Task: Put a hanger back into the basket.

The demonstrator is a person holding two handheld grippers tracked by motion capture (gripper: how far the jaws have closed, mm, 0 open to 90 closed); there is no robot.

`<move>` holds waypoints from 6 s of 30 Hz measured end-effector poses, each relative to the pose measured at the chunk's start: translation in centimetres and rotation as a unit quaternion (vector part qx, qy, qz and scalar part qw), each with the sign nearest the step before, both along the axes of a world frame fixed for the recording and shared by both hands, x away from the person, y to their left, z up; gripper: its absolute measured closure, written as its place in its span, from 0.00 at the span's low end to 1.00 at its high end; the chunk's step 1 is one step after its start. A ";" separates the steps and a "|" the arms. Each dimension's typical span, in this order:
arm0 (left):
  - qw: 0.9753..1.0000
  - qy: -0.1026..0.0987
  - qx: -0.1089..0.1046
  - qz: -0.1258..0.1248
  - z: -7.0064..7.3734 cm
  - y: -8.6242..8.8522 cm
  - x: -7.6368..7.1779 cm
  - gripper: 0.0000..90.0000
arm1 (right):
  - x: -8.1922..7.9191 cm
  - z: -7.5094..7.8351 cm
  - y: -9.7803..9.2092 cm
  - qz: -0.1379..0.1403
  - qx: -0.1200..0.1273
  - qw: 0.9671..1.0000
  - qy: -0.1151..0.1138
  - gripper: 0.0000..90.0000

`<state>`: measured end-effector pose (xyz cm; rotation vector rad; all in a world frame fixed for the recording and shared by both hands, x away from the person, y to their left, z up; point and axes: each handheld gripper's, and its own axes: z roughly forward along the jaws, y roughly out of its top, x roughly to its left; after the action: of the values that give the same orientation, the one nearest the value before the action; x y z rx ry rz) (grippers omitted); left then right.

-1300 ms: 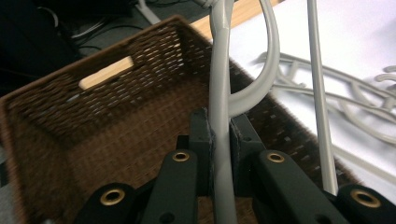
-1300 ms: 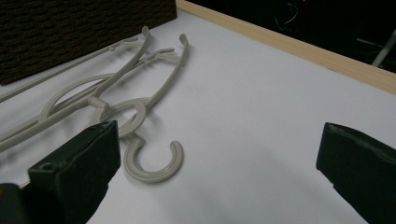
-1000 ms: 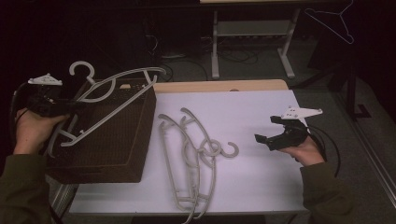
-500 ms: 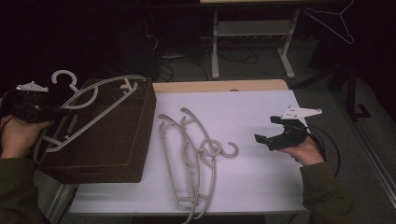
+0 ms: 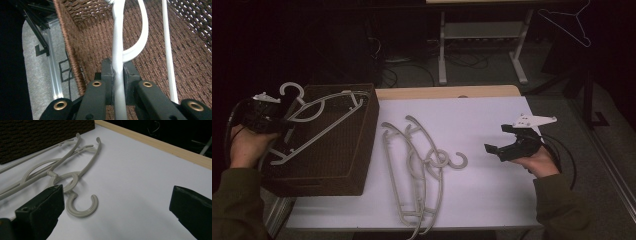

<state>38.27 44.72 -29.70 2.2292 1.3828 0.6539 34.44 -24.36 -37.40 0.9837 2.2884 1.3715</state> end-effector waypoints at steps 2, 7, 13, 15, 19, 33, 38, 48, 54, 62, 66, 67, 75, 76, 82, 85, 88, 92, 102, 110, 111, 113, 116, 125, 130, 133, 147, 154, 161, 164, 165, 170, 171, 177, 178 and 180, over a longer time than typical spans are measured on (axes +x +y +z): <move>1.000 0.004 0.006 0.000 -0.4 -0.3 0.2 0.91 | 0.0 0.0 0.0 0.001 -0.001 1.000 0.000 0.00; 1.000 0.013 0.014 -0.004 -1.4 -0.8 0.7 0.91 | 0.0 0.0 0.0 0.001 -0.001 1.000 0.000 0.00; 1.000 0.020 0.017 -0.001 -2.6 -1.2 1.2 0.91 | 0.0 0.0 0.0 0.000 0.000 1.000 -0.001 0.00; 1.000 0.024 0.017 -0.002 -3.0 -1.3 1.2 0.91 | 0.0 0.0 0.0 0.000 0.000 1.000 0.001 0.00; 0.999 0.030 0.014 -0.002 -3.7 -1.6 1.3 0.91 | 0.0 0.0 0.0 0.000 0.000 1.000 0.001 0.00; 0.999 0.027 -0.027 0.001 -4.0 -0.2 0.8 0.62 | 0.0 0.0 0.3 0.004 -0.002 1.000 0.001 0.00; 0.998 0.010 -0.058 -0.018 -3.3 -0.6 0.6 0.53 | 0.0 0.0 0.3 0.005 -0.001 1.000 -0.002 0.00; 0.991 -0.026 -0.116 -0.068 -2.0 -3.8 0.4 0.37 | -0.1 0.1 0.3 0.003 -0.002 1.000 -0.001 0.00; 0.986 -0.041 -0.134 -0.095 -1.1 -5.9 0.2 0.31 | -0.1 0.1 0.2 0.003 0.001 1.000 -0.003 0.00; 0.974 -0.067 -0.166 -0.138 0.5 -9.7 -0.2 0.27 | -0.3 0.3 0.4 0.005 0.005 1.000 -0.004 0.00; 0.965 -0.078 -0.184 -0.167 1.0 -12.1 -0.5 0.24 | -0.3 0.4 0.5 0.005 0.008 1.000 -0.005 0.00; 0.964 -0.080 -0.185 -0.173 1.1 -12.7 -0.5 0.22 | -0.3 0.5 0.5 0.006 0.008 1.000 -0.007 0.00; 0.949 -0.095 -0.203 -0.221 1.2 -17.7 -1.3 0.13 | -0.6 0.7 0.9 0.006 0.009 1.000 -0.008 0.00; 0.949 -0.095 -0.203 -0.221 1.2 -17.7 -1.3 0.12 | -0.6 0.7 0.9 0.006 0.009 1.000 -0.008 0.00; 0.940 -0.091 -0.213 -0.249 -0.2 -20.6 -1.5 0.09 | -1.0 0.8 1.7 0.003 0.001 1.000 -0.003 0.00; 0.937 -0.085 -0.218 -0.259 -1.0 -21.7 -1.5 0.07 | -1.2 0.8 2.3 0.004 0.001 1.000 -0.001 0.00; 0.935 -0.082 -0.221 -0.265 -1.7 -22.4 -1.5 0.06 | -1.4 0.7 3.0 0.006 -0.001 1.000 0.003 0.00; 0.932 -0.083 -0.231 -0.267 -2.5 -22.8 -1.7 0.06 | -1.5 0.7 3.7 0.009 -0.004 1.000 0.003 0.00; 0.930 -0.088 -0.236 -0.269 -3.0 -22.8 -1.8 0.06 | -1.9 0.1 6.3 0.024 -0.016 1.000 0.009 0.00; 0.929 -0.084 -0.235 -0.272 -3.2 -23.2 -1.9 0.06 | -2.6 -0.3 8.5 0.040 -0.014 0.999 0.024 0.01; 0.930 -0.084 -0.232 -0.274 -3.2 -23.2 -1.9 0.06 | -2.7 -0.4 8.8 0.041 -0.014 0.999 0.025 0.01; 0.930 -0.083 -0.233 -0.274 -3.2 -23.2 -1.9 0.06 | -2.8 -0.5 9.4 0.046 -0.018 0.998 0.036 0.01; 0.929 -0.083 -0.234 -0.273 -3.3 -23.3 -1.9 0.06 | -3.1 -1.0 10.7 0.059 -0.021 0.997 0.044 0.04; 0.930 -0.082 -0.228 -0.277 -3.3 -23.6 -1.9 0.06 | -3.8 -2.3 14.0 0.088 -0.028 0.991 0.097 0.14; 0.929 -0.082 -0.229 -0.278 -3.4 -23.7 -1.9 0.06 | -4.0 -3.4 16.1 0.107 -0.039 0.986 0.120 0.16; 0.929 -0.081 -0.230 -0.278 -3.4 -23.8 -2.0 0.06 | -4.1 -3.8 16.8 0.113 -0.043 0.985 0.121 0.18; 0.929 -0.083 -0.231 -0.278 -3.4 -23.7 -2.0 0.06 | -4.2 -5.7 19.9 0.116 -0.069 0.977 0.164 0.33; 0.928 -0.084 -0.234 -0.276 -3.3 -23.7 -2.0 0.06 | -3.8 -6.2 20.3 0.106 -0.081 0.975 0.179 0.47; 0.929 -0.084 -0.233 -0.276 -3.3 -23.7 -2.0 0.06 | -3.5 -6.2 20.1 0.090 -0.086 0.975 0.182 0.54; 0.929 -0.083 -0.232 -0.275 -3.3 -23.6 -2.0 0.06 | -3.5 -6.2 20.2 0.086 -0.087 0.975 0.183 0.56; 0.929 -0.084 -0.233 -0.275 -3.4 -23.6 -2.0 0.06 | -3.5 -6.2 20.2 0.082 -0.087 0.976 0.184 0.57; 0.929 -0.084 -0.232 -0.275 -3.3 -23.6 -2.0 0.06 | -3.3 -6.0 20.0 0.065 -0.085 0.975 0.193 0.61; 0.929 -0.084 -0.232 -0.275 -3.3 -23.6 -2.0 0.06 | -3.2 -5.9 20.0 0.062 -0.085 0.976 0.190 0.62; 0.929 -0.085 -0.233 -0.274 -3.3 -23.5 -1.9 0.06 | -3.0 -5.4 19.4 0.042 -0.081 0.978 0.188 0.69; 0.930 -0.084 -0.232 -0.274 -3.3 -23.5 -1.9 0.06 | -2.9 -5.3 19.2 0.040 -0.080 0.978 0.188 0.69; 0.929 -0.084 -0.232 -0.274 -3.3 -23.5 -1.9 0.06 | -2.8 -5.2 19.0 0.038 -0.080 0.978 0.188 0.70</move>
<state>36.35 21.25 -32.99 1.9738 0.6790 0.2694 31.63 -5.38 -42.63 1.1981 2.6862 1.0763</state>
